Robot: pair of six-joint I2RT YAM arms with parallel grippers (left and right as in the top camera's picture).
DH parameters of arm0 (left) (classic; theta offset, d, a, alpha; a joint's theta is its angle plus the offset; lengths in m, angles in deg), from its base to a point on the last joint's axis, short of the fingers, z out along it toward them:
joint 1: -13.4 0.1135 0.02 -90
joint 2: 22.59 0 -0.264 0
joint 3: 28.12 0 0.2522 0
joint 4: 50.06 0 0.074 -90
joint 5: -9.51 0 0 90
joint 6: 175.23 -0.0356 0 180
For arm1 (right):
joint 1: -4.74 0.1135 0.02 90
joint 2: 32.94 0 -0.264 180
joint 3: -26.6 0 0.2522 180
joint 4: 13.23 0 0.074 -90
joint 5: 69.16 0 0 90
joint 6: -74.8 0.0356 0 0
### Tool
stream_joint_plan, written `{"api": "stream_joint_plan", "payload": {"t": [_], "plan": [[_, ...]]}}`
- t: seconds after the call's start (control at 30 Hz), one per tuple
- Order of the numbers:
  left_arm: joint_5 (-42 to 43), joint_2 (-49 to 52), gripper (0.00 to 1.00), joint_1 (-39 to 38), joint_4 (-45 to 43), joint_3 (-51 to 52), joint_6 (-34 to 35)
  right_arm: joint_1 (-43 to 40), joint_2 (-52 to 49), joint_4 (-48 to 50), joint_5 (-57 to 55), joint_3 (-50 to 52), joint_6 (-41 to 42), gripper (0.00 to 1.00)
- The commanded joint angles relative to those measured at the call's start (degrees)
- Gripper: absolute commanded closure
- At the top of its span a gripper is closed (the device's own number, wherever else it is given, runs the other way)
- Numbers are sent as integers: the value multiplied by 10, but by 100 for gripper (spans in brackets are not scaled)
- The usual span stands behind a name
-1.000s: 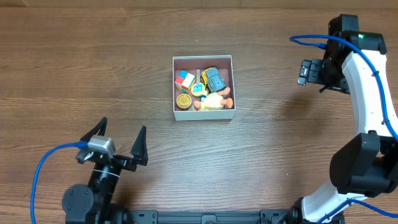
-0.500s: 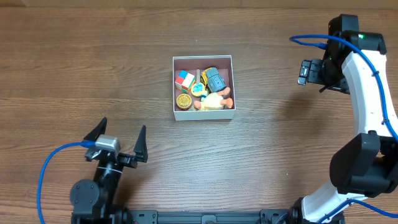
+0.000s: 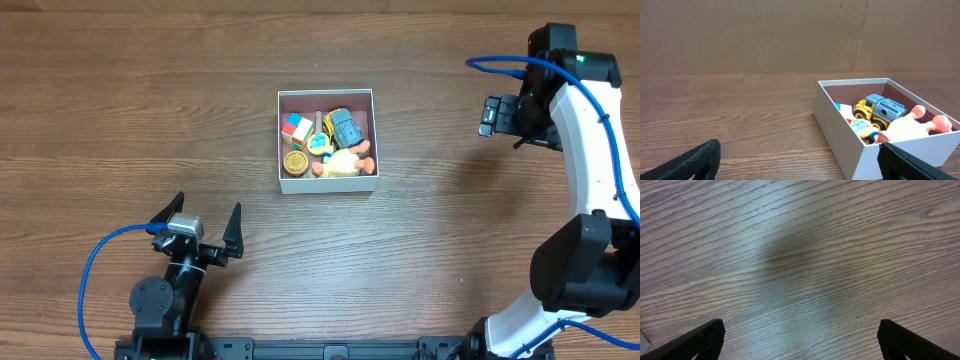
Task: Pack container
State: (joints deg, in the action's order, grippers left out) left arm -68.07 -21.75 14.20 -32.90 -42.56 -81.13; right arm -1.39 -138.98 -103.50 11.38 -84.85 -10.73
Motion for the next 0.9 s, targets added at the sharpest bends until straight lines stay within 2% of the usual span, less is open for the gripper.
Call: {"api": "stream_joint_plan", "payload": {"t": [0.0, 0.53, 0.67, 0.87], "plan": [[0, -6, 0, 3, -3, 4, 6, -1, 6, 2, -9, -2, 0, 0], [0, -6, 0, 3, -3, 4, 6, -1, 8, 3, -9, -2, 0, 0], [0, -6, 0, 3, -3, 4, 6, 16, 65, 4, -8, -2, 0, 0], [0, -6, 0, 3, -3, 4, 6, 108, 217, 4, -8, -2, 0, 0]]}}
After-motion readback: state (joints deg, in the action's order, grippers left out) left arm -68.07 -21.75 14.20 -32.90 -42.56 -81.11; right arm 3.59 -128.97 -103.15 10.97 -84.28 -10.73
